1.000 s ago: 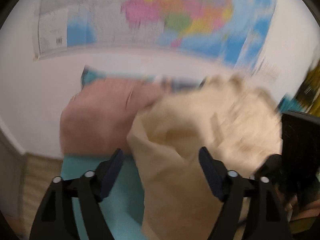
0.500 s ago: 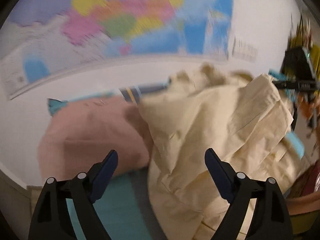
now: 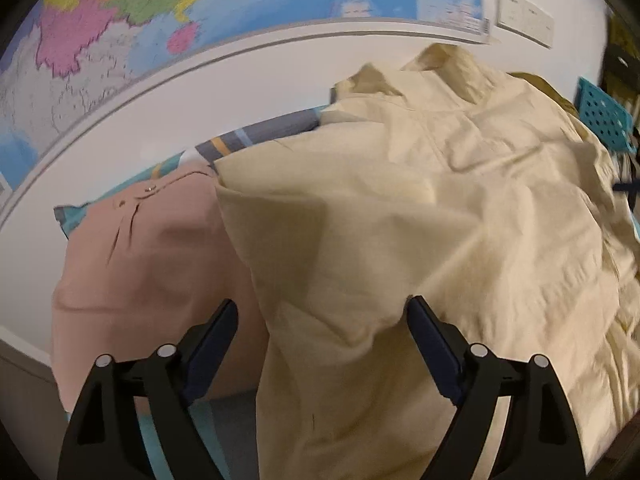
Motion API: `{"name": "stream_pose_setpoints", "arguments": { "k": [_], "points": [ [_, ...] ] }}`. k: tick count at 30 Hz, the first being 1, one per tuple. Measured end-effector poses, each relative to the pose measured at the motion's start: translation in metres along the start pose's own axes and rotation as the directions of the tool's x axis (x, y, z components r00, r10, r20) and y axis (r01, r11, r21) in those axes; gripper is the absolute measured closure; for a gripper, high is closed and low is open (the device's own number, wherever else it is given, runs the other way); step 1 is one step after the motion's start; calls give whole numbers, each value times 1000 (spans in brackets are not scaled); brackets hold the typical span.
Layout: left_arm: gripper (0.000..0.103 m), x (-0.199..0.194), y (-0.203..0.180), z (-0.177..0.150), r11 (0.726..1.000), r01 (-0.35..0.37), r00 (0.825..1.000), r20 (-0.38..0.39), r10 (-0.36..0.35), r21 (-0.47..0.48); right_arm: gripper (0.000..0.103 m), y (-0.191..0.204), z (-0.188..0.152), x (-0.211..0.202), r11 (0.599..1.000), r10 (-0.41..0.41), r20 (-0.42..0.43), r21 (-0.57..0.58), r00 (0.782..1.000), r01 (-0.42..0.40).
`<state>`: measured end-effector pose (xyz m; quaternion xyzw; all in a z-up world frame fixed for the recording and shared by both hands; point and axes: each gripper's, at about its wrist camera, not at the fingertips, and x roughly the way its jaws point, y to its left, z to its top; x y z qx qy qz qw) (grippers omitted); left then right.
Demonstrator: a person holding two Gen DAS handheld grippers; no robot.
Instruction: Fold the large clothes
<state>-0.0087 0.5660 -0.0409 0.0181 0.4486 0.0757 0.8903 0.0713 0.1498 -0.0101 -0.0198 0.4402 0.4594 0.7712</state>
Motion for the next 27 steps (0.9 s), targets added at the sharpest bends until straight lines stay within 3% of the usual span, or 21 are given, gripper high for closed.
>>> {"name": "stream_pose_setpoints", "arguments": {
  "k": [2, 4, 6, 7, 8, 9, 10, 11, 16, 18, 20, 21, 22, 23, 25, 27],
  "points": [
    [39, 6, 5, 3, 1000, -25, 1000, 11, 25, -14, 17, -12, -9, 13, 998, -62, -46, 24, 997, 63],
    [48, 10, 10, 5, 998, -47, 999, 4, 47, -45, 20, -23, -17, 20, 996, -54, -74, 61, 996, 59],
    [52, 12, 18, 6, 994, -67, 998, -5, 67, -81, 40, -26, -22, 31, 996, -40, -84, 74, 996, 46],
    [52, 12, 23, 7, 991, -85, 996, -6, 85, -104, 65, -25, -22, 36, 997, -22, -88, 70, 996, 28],
    [51, 11, 27, 6, 988, -92, 996, -7, 92, -121, 77, -23, -21, 39, 998, -7, -84, 69, 996, 13],
    [47, 9, 30, 6, 987, -88, 996, -10, 88, -134, 83, -23, -21, 38, 998, 2, -75, 67, 997, 3],
    [41, 7, 35, 6, 986, -78, 997, -15, 76, -149, 101, -22, -20, 36, 999, -10, -67, 52, 998, 14],
    [32, 1, 41, 7, 984, -63, 998, -10, 62, -169, 101, -22, -21, 30, 999, -16, -60, 46, 998, 18],
    [18, -41, 51, 25, 983, 44, 993, 120, -23, -176, 101, -33, -26, 10, 995, 49, -2, 92, 999, -49],
    [15, -48, 39, 45, 993, 12, 988, 155, 6, -115, 101, -37, -27, 3, 993, 55, 14, 101, 998, -56],
    [15, -38, 22, 62, 998, -56, 989, 131, 60, -36, 88, -43, -28, -1, 989, 62, 32, 129, 998, -65],
    [15, -28, 14, 69, 996, -84, 991, 106, 83, 6, 72, -43, -26, 0, 988, 69, 38, 139, 997, -74],
    [16, -11, 5, 76, 991, -123, 991, 62, 119, 58, 35, -45, -25, 2, 985, 76, 44, 154, 996, -82],
    [22, 4, 1, 80, 985, -151, 989, 18, 150, 87, 28, -45, -25, 4, 985, 63, 50, 156, 997, -70],
    [32, 26, 0, 81, 977, -185, 980, -48, 191, 108, 30, -38, -18, 16, 987, 59, 32, 149, 998, -63],
    [53, 45, 10, 87, 963, -247, 964, -78, 256, 103, 39, -35, -16, 32, 988, 61, 4, 144, 998, -61]
  ]
}}
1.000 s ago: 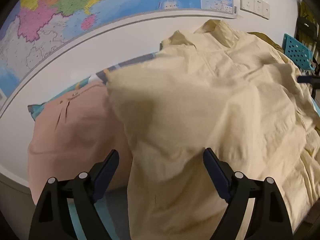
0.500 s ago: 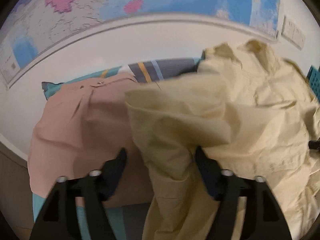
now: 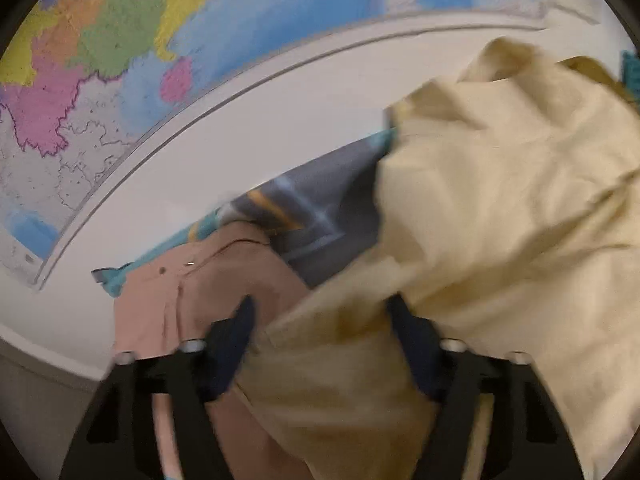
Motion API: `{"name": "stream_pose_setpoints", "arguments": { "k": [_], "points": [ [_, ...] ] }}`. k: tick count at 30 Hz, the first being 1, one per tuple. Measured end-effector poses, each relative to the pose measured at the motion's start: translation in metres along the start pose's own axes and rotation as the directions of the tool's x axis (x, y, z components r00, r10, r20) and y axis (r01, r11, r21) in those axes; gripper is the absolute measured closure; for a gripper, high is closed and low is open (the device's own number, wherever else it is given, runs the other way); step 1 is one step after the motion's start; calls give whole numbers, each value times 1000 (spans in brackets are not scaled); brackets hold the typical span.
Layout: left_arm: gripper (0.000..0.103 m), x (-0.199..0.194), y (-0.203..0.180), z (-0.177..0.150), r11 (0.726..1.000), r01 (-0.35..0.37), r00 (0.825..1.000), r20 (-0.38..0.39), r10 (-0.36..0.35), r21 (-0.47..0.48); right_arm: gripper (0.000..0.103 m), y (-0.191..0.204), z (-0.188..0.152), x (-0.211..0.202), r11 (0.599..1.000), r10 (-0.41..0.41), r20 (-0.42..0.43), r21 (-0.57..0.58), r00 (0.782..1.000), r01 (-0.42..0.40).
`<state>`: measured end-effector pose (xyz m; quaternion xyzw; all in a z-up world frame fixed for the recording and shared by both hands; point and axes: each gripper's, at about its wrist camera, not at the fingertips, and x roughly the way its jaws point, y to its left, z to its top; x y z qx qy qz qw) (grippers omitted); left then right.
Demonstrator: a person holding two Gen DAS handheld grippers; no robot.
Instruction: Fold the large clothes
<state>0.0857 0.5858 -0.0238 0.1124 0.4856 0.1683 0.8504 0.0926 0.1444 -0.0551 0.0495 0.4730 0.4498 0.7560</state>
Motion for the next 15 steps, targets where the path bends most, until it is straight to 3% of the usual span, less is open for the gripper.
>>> {"name": "stream_pose_setpoints", "arguments": {
  "k": [2, 4, 7, 9, 10, 13, 15],
  "points": [
    [66, 13, 10, 5, 999, -19, 999, -32, 18, -38, 80, 5, 0, 18, 999, -28, -32, -27, 999, 27],
    [72, 20, 21, 8, 995, -37, 998, -44, 33, -91, 101, 10, 1, 23, 998, -37, -38, -54, 999, 35],
    [68, 21, 26, 8, 989, -78, 997, -30, 75, -129, 102, 13, 4, 2, 996, -66, 50, -58, 997, 68],
    [47, 16, 29, 1, 982, -133, 991, -13, 132, -137, 102, 6, 2, -17, 997, -64, 124, -26, 990, 67],
    [42, 15, 30, 1, 977, -156, 988, -7, 157, -142, 102, 0, 5, -25, 998, -67, 140, -7, 988, 68],
    [40, 6, 34, 1, 980, -102, 993, 36, 110, -172, 102, -11, 7, -25, 994, -111, 115, 29, 987, 109],
    [33, -12, 36, -3, 978, -67, 992, 95, 88, -199, 102, -16, 4, -22, 993, -115, 103, 43, 988, 111]
  ]
}}
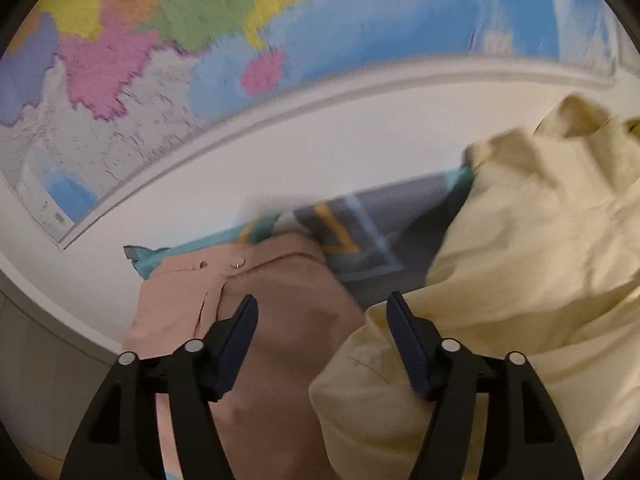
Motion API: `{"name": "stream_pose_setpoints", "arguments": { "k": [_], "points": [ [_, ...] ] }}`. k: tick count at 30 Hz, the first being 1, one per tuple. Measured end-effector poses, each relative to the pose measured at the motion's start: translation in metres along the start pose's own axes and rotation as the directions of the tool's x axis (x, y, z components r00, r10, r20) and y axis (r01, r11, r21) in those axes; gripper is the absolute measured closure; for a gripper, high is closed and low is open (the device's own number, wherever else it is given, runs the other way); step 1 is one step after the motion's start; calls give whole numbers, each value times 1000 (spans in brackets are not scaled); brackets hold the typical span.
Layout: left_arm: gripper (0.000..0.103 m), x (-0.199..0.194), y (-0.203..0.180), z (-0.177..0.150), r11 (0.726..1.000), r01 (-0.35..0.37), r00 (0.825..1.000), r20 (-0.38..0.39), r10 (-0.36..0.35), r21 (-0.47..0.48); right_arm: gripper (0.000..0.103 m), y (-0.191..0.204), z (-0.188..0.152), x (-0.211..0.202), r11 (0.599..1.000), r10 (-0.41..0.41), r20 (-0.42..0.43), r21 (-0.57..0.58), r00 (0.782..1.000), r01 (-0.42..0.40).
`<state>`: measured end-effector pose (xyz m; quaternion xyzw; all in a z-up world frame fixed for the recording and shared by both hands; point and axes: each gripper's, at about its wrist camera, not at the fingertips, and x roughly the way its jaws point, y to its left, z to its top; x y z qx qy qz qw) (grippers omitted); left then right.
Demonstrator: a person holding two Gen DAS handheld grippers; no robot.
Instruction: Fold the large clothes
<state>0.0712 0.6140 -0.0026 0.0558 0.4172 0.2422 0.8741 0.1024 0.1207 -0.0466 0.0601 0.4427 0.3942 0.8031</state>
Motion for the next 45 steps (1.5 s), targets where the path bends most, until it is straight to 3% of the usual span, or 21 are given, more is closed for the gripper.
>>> {"name": "stream_pose_setpoints", "arguments": {
  "k": [3, 6, 8, 9, 11, 13, 16, 19, 22, 24, 26, 28, 30, 32, 36, 39, 43, 45],
  "points": [
    [29, -31, 3, -6, 999, 43, 997, 67, -43, 3, 102, -4, -2, 4, 1000, -9, -2, 20, 1000, 9],
    [29, -65, -4, -23, 984, 164, 974, 146, -173, 75, 102, -4, -4, 3, 999, -16, -4, 32, 1000, 16],
    [31, -69, -18, -42, 946, 286, 946, 113, -305, 154, 102, -5, -8, 2, 999, -30, -14, 34, 999, 30],
    [34, -63, -27, -51, 932, 313, 942, 68, -330, 182, 102, -6, -9, 2, 999, -42, -19, 31, 999, 42],
    [37, -47, -48, -67, 932, 270, 960, 9, -281, 243, 99, -2, -9, 1, 997, -68, -30, 27, 997, 68],
    [37, -32, -59, -75, 931, 257, 966, -33, -257, 260, 87, 5, -9, -9, 992, -130, 6, 6, 992, 130],
    [37, -15, -62, -75, 938, 241, 971, -65, -232, 250, 71, 23, -9, -24, 993, -110, 72, -45, 991, 113],
    [37, -7, -65, -70, 943, 229, 973, -80, -216, 243, 65, 56, -14, -18, 982, -80, 74, -165, 994, 92],
    [37, 0, -68, -68, 948, 210, 977, -79, -197, 240, 69, 69, -17, 7, 973, -51, 5, -225, 999, 51],
    [36, 3, -67, -72, 951, 194, 981, -72, -182, 239, 71, 69, -16, 31, 971, -91, -38, -225, 995, 80],
    [36, 5, -70, -72, 955, 183, 983, -68, -171, 233, 96, 55, -14, 46, 976, -132, -68, -181, 989, 118],
    [36, -1, -68, -72, 959, 176, 984, -53, -168, 222, 100, 44, -12, 46, 990, -101, -74, -111, 992, 92],
    [34, -9, -59, -73, 961, 185, 983, -35, -182, 204, 95, 45, -13, 37, 994, -72, -56, -87, 996, 67],
    [29, -28, -46, -75, 958, 228, 973, -3, -231, 172, 70, 53, -16, 17, 990, -94, -1, -109, 996, 93],
    [29, -59, -19, -86, 950, 295, 953, 36, -300, 106, 69, 68, -22, -3, 986, -19, 16, -168, 1000, 22],
    [29, -65, -15, -100, 937, 338, 940, 14, -340, 93, 69, 73, -25, 7, 981, -11, -22, -192, 1000, 6],
    [29, -58, -29, -125, 954, 271, 962, -39, -268, 126, 69, 57, -25, 37, 987, -76, -74, -144, 994, 65],
    [29, -53, -25, -133, 957, 277, 960, -65, -272, 90, 69, 46, -25, 40, 995, -50, -73, -90, 996, 44]
  ]
}}
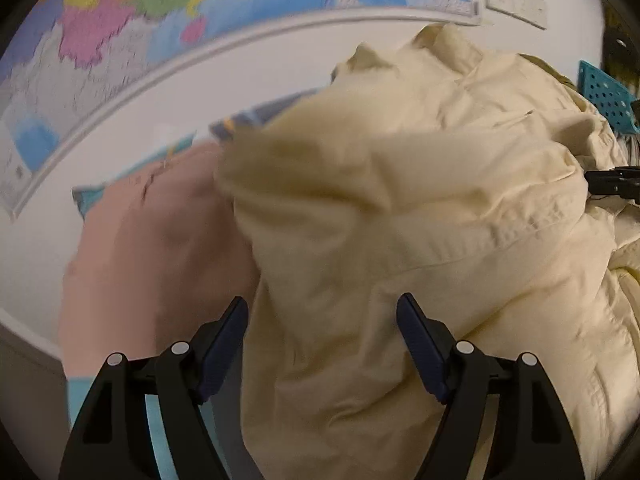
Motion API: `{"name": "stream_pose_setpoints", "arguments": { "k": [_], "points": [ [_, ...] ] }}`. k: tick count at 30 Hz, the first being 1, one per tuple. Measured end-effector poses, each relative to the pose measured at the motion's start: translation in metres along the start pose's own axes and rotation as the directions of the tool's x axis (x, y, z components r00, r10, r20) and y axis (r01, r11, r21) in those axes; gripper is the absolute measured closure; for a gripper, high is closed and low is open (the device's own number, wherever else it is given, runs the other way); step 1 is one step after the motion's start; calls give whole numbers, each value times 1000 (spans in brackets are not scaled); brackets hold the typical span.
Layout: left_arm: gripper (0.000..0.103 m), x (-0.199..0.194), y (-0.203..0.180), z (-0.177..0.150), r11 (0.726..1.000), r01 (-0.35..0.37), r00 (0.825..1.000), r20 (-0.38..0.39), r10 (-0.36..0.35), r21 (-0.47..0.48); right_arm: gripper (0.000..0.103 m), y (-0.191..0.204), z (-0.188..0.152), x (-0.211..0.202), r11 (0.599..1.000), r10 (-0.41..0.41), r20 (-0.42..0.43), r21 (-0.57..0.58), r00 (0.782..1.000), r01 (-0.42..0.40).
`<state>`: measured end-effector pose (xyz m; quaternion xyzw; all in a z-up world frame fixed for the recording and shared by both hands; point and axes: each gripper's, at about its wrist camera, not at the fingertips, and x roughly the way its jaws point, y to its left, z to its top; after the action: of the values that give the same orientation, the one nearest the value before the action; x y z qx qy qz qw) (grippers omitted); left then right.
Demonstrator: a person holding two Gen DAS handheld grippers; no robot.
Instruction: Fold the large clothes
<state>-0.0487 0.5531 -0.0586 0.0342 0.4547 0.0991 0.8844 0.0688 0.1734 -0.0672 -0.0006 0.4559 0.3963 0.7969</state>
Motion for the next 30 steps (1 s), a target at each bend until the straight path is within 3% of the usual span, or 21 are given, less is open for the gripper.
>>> {"name": "stream_pose_setpoints", "arguments": {
  "k": [1, 2, 4, 8, 14, 23, 30],
  "points": [
    [28, -3, 7, -3, 999, 17, 1000, -1, -17, -36, 66, -2, 0, -4, 1000, 14, 6, 19, 1000, -14],
    [28, -8, 15, -6, 997, 38, 999, 4, -38, -67, 56, -2, -1, -12, 1000, 14, 20, 26, 1000, -15],
    [25, -26, 31, -13, 988, 87, 996, 45, -82, -125, 53, 0, -6, -32, 1000, 27, 57, 13, 998, -28],
    [22, -56, 54, -36, 973, 106, 992, 86, -90, -206, 49, -7, -25, -80, 997, 65, 117, 36, 991, -70],
    [18, -69, 53, -77, 952, 177, 984, 45, -171, -252, 34, -33, -84, -133, 987, 36, 172, 147, 985, -62],
    [18, -77, 48, -132, 877, 284, 956, 41, -292, -387, 24, -68, -151, -152, 941, 58, 156, 323, 986, -106],
    [18, -80, 40, -146, 845, 337, 933, 30, -357, -416, 20, -62, -169, -154, 934, 124, 150, 316, 981, -166]
  ]
}}
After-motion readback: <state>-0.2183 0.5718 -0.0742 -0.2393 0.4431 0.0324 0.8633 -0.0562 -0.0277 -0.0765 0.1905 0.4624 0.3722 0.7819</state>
